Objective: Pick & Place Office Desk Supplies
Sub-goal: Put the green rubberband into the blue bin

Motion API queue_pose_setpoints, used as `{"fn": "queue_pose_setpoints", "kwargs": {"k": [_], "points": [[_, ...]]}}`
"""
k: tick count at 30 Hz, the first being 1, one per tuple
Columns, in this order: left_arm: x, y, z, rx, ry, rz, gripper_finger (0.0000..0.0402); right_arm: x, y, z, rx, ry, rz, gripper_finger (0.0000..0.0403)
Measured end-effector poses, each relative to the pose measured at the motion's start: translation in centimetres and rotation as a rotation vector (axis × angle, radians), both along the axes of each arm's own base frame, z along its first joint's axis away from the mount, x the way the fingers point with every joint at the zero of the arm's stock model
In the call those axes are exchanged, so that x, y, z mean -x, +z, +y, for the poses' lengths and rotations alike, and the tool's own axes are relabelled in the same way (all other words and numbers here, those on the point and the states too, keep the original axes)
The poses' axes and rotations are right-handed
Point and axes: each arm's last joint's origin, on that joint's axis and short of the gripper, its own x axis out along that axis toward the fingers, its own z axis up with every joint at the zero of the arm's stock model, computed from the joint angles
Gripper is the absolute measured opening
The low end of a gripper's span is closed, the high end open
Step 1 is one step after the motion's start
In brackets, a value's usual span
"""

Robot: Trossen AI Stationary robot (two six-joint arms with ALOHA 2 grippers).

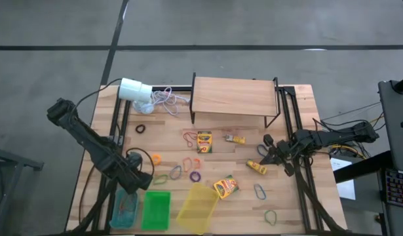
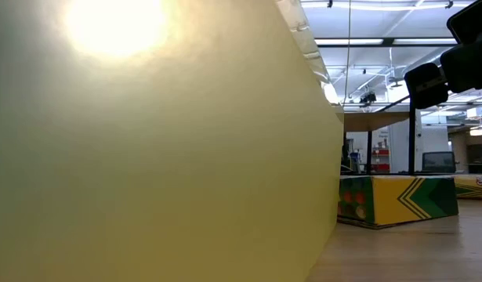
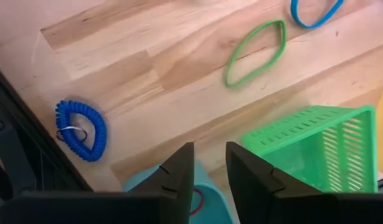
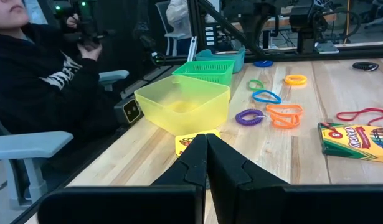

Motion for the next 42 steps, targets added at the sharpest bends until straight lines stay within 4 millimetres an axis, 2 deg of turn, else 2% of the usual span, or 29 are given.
{"fn": "queue_pose_setpoints", "kwargs": {"k": [6,13,16,20,29,42], "points": [[-0.6,0.0,0.5,-0.074,-0.069,-0.071,0.0099,0.0,0.0,0.0,0.000,-0.001,0.000,0.0008],[-2.5,0.3,1.4,-0.162,-0.238,-0.215,0.0099,0.0,0.0,0.0,0.000,0.000,0.000,0.0008],[-3.5,0.3,2.3,-0.168,-0.219,-0.234,0.0099,0.0,0.0,0.0,0.000,0.000,0.000,0.0008],[-4.7,-0.2,3.0,-0.154,-0.277,-0.218,0.0099,0.0,0.0,0.0,0.000,0.000,0.000,0.0008],[-6.9,-2.6,3.2,-0.143,-0.374,-0.133,0.0099,0.0,0.0,0.0,0.000,-0.001,0.000,0.0008],[-8.5,-8.2,2.3,-0.144,-0.505,0.090,0.0099,0.0,0.0,0.0,0.000,0.000,0.000,0.0008]]}}
